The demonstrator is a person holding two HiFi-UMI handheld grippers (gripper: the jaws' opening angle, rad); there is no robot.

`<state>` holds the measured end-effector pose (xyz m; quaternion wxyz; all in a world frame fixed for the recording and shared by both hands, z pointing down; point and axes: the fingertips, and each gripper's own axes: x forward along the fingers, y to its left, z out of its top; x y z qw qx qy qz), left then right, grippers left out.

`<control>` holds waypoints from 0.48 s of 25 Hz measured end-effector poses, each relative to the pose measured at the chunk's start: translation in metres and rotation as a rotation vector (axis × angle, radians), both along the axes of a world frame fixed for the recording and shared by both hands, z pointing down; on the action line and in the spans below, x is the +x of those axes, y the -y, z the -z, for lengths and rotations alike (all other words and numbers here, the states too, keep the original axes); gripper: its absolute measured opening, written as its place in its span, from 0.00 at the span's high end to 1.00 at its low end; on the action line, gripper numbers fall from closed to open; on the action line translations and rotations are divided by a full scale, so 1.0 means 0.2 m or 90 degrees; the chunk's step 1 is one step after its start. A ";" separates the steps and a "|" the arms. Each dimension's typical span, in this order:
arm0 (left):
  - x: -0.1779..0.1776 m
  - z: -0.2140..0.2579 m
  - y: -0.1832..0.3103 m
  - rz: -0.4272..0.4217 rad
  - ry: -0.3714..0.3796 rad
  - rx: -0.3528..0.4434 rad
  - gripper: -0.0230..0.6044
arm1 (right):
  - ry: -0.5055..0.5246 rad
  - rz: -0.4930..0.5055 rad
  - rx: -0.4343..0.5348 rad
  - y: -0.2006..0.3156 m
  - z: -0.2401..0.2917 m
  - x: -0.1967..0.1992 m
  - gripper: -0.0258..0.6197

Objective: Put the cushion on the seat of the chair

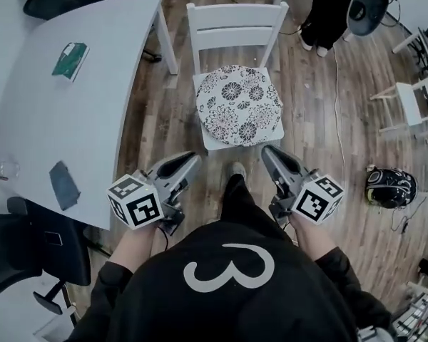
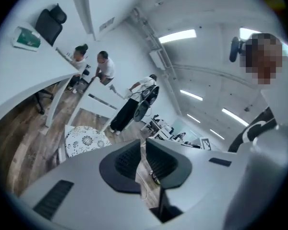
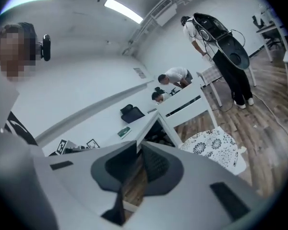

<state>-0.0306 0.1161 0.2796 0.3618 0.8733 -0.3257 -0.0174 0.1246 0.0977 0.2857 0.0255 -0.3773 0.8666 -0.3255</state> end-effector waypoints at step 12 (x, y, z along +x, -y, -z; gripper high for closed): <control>0.19 0.49 -0.57 -0.139 -0.024 0.138 0.94 | 0.070 0.210 0.015 -0.61 0.33 -0.27 0.95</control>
